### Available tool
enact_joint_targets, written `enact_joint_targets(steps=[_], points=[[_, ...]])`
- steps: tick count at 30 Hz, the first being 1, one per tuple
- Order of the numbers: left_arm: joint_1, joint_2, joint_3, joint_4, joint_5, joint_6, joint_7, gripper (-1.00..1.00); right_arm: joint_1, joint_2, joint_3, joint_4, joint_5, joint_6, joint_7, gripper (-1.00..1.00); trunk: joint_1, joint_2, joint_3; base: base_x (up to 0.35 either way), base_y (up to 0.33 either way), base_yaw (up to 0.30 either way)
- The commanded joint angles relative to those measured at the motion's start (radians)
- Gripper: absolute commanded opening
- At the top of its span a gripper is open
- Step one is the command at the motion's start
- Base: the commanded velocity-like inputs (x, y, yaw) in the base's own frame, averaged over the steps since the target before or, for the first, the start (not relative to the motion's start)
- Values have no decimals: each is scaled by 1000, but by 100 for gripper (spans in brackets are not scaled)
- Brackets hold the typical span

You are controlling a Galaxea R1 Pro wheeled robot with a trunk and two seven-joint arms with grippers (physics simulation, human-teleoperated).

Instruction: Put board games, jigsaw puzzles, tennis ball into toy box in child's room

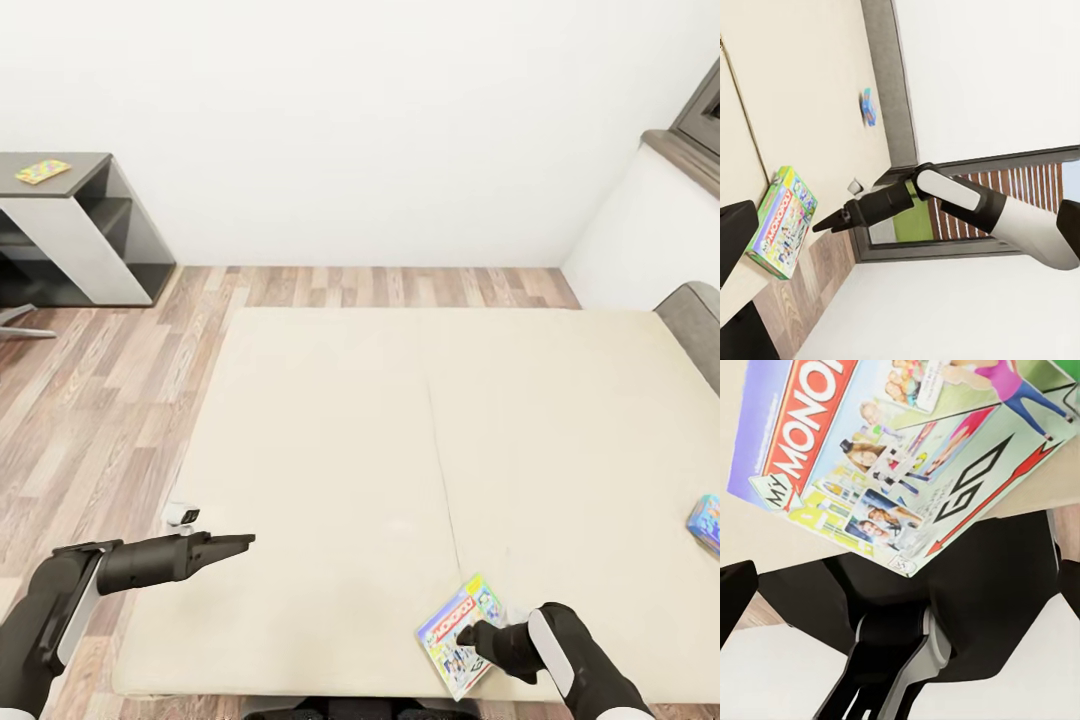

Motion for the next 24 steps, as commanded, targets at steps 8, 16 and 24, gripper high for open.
enact_joint_targets(steps=[8,16,24], points=[[0,2,0,1,0,11,-4,100,0,6,-2,-1,10,0,8,100,0,-2,-14,0,0,0],[0,2,0,2,1,11,-4,100,0,13,0,-1,15,-15,1,100,0,-2,-17,0,0,0],[0,2,0,2,1,11,-4,100,0,10,1,-1,15,-19,1,100,0,-2,-17,0,0,0]])
